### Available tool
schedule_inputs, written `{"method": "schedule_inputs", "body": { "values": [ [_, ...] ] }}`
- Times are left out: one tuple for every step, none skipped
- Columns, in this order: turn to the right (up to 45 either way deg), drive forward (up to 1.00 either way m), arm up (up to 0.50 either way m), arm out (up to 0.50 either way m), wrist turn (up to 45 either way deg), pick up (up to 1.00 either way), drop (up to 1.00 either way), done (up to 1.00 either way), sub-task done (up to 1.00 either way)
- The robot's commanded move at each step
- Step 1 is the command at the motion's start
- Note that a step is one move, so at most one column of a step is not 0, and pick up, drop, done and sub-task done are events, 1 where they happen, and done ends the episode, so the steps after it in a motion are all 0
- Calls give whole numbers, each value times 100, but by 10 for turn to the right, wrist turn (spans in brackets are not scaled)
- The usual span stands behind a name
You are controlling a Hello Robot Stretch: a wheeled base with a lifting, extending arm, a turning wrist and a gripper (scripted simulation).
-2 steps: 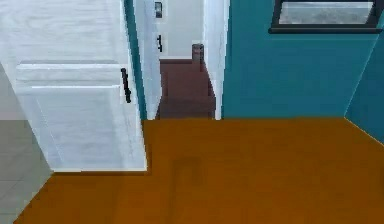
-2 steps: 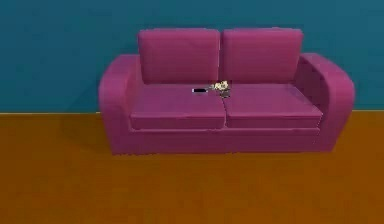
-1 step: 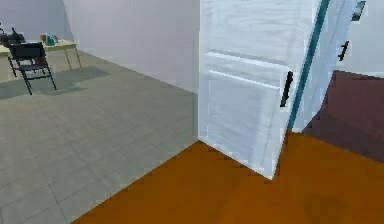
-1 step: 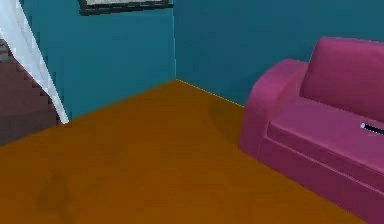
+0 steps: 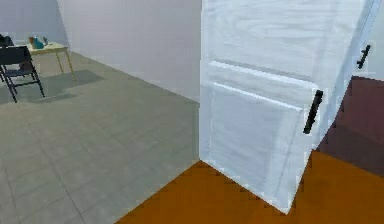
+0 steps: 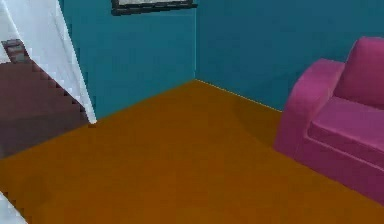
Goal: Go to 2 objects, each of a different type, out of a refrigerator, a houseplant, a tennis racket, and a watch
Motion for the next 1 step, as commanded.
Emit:
{"method": "schedule_inputs", "body": {
  "values": [
    [-450, 0, 0, 0, 0, 0, 0, 0, 0]
  ]
}}
